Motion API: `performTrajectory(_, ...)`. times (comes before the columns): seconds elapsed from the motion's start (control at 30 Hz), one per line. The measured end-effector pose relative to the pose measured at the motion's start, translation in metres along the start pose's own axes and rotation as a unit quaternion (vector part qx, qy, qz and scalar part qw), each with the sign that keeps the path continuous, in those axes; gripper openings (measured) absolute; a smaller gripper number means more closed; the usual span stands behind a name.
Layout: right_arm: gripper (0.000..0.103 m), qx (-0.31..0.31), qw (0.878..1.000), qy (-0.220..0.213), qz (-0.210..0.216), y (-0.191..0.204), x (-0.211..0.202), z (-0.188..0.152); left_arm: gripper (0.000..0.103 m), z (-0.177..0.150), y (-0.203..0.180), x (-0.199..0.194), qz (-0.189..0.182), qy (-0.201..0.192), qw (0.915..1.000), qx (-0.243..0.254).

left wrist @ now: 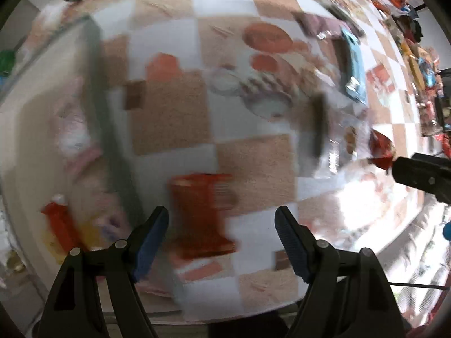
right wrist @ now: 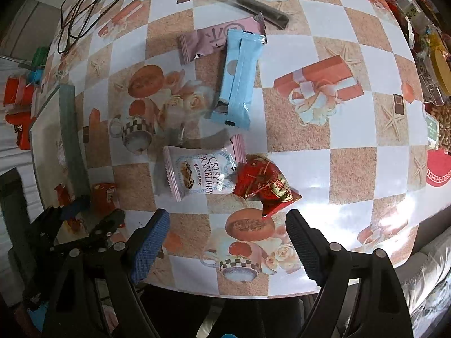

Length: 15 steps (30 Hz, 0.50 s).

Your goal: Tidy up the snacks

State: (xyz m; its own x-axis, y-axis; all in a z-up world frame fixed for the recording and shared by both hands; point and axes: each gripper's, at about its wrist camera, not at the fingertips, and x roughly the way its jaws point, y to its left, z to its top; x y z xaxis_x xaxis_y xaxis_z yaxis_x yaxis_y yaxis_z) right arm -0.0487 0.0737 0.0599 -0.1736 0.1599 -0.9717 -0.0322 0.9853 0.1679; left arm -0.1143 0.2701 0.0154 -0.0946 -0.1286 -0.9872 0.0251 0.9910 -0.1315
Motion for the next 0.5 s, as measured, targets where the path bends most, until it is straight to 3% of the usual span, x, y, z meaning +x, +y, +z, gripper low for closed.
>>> performTrajectory(0.07,0.085,-0.002,1.0,0.0,0.002,0.001,0.0,-0.002,0.081,-0.001,-0.008,0.002,-0.013,0.003,0.9999,0.006)
performTrajectory(0.17,0.085,-0.002,1.0,0.001,0.002,-0.003,0.0,-0.004,0.081,-0.005,-0.012,-0.002,0.024,-0.018,0.9995,0.013)
performTrajectory(0.3,0.085,0.007,1.0,0.004,0.003,-0.011,0.001,-0.005,0.08,-0.012,0.019,-0.012,-0.012,-0.034,0.9989,-0.03)
performTrajectory(0.4,0.085,0.01,1.0,0.006,0.004,-0.016,0.002,-0.005,0.081,-0.019,0.036,-0.015,0.0,-0.033,0.999,-0.032)
performTrajectory(0.5,0.085,0.013,1.0,0.01,0.008,-0.016,0.005,-0.007,0.081,-0.023,0.048,-0.013,-0.012,-0.022,0.9986,-0.046)
